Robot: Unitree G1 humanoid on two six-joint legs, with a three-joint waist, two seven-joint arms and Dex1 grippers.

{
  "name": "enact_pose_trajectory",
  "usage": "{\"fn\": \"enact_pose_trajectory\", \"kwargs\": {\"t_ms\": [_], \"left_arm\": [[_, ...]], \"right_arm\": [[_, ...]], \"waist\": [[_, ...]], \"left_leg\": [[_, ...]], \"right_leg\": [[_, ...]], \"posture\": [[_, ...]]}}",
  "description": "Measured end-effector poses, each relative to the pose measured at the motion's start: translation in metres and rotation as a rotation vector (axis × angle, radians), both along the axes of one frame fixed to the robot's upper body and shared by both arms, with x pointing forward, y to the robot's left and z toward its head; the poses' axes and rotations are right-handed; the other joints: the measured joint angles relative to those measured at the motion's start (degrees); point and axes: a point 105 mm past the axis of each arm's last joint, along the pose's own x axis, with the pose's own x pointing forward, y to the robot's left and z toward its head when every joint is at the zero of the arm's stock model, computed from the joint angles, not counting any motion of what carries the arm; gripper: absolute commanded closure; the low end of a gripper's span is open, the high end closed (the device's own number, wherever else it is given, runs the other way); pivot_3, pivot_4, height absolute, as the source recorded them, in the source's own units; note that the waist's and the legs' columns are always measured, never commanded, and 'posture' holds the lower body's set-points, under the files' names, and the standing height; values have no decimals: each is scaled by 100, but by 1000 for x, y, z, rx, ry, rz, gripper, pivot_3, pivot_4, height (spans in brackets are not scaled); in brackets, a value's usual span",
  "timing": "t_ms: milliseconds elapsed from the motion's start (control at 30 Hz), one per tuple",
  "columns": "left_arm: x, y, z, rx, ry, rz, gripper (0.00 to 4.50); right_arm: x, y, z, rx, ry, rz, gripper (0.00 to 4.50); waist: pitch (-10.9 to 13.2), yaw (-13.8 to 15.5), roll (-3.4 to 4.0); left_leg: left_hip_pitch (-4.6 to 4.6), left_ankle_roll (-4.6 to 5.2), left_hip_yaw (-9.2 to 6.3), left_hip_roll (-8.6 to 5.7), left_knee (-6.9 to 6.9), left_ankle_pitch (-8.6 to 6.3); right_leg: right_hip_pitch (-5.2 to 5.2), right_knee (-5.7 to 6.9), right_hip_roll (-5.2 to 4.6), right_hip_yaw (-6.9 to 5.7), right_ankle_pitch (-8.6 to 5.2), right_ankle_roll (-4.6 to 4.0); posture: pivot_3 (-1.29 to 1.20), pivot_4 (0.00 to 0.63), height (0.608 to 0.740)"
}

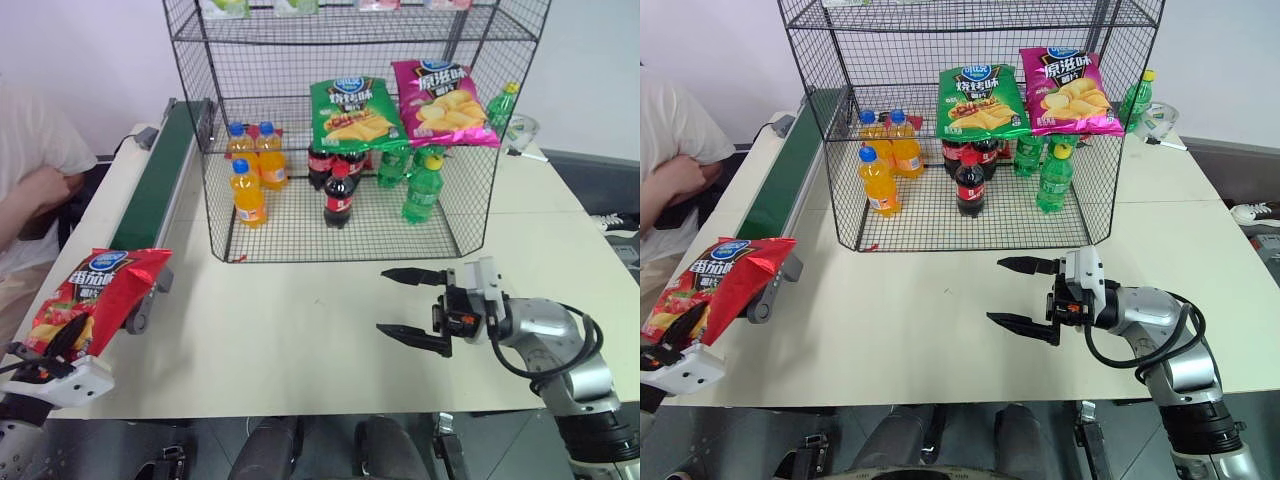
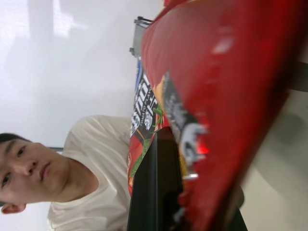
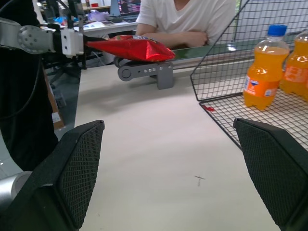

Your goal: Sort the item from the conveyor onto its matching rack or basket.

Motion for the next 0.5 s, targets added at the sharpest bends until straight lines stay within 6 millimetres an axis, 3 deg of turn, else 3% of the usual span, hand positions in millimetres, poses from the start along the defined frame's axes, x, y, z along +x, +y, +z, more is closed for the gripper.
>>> {"fn": "enact_pose_trajectory", "kwargs": {"t_ms": [167,367,500], "left_arm": [[10,-13,21,6,-54,-45,4484],[33,-54,87,72,-228,-179,4484],[42,-69,109,86,-278,-215,4484]], "right_arm": [[3,-1,3,4,-10,-10,0],[11,-10,8,34,-22,-73,0],[22,-22,14,91,-19,-167,0]], "waist": [[0,-1,0],[-1,1,-1],[-3,-22,4]], "left_leg": [[0,0,0,0,3,0],[-1,-1,1,0,14,0],[-3,-4,6,5,9,2]], "right_leg": [[0,3,0,0,0,0],[4,5,1,0,1,-2],[6,13,9,4,2,-2]], "posture": [[0,150,740],[0,150,740],[0,150,740]]}}
